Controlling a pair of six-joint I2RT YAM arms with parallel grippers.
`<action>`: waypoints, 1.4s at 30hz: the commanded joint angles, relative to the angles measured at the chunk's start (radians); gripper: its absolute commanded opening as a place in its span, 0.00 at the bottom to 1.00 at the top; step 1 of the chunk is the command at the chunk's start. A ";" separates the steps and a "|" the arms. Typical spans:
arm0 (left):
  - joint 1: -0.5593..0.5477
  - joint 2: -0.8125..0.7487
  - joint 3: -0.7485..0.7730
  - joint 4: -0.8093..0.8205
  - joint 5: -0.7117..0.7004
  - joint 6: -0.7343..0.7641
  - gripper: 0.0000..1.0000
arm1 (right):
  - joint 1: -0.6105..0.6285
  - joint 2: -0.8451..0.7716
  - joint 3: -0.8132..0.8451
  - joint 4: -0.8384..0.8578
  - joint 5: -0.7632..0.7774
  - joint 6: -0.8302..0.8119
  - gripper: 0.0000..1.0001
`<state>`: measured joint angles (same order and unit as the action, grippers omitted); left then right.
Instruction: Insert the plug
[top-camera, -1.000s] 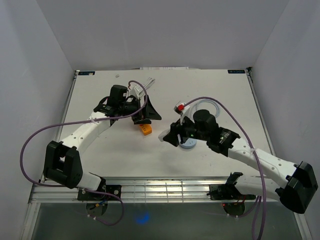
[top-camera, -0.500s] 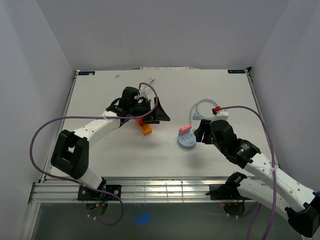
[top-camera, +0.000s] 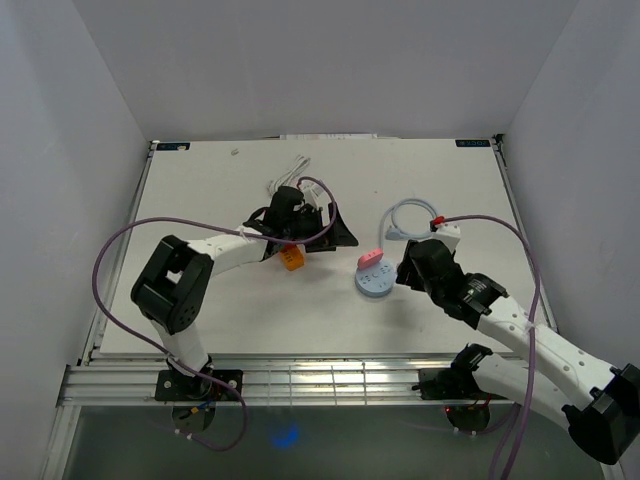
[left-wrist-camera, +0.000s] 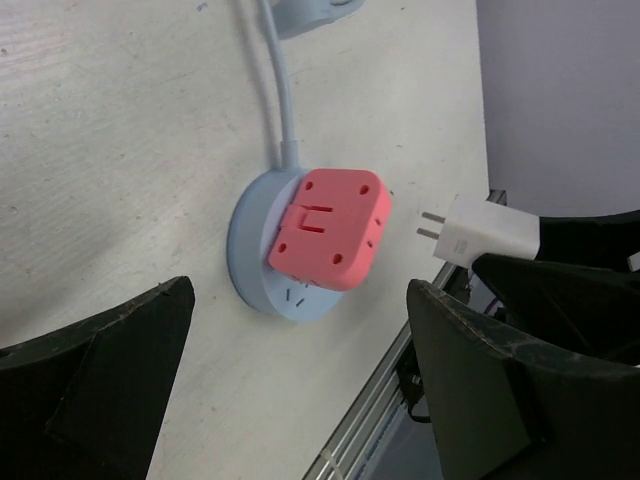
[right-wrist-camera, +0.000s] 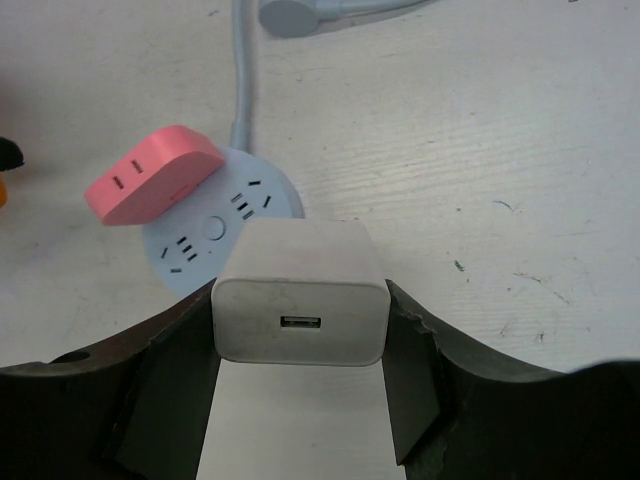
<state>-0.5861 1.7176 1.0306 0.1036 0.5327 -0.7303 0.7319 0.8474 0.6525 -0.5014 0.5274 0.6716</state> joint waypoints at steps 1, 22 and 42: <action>-0.012 0.036 0.046 0.053 -0.013 0.006 0.98 | -0.077 0.062 0.015 0.009 0.043 0.055 0.08; -0.034 -0.168 -0.351 0.450 -0.028 0.111 0.98 | -0.160 0.375 0.028 0.247 -0.201 0.212 0.08; 0.017 -0.248 -0.400 0.449 -0.105 0.106 0.98 | -0.126 0.602 0.358 0.251 -0.259 -0.086 0.08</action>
<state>-0.5751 1.5166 0.6418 0.5434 0.4469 -0.6285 0.6044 1.4792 0.9665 -0.2478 0.3031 0.6701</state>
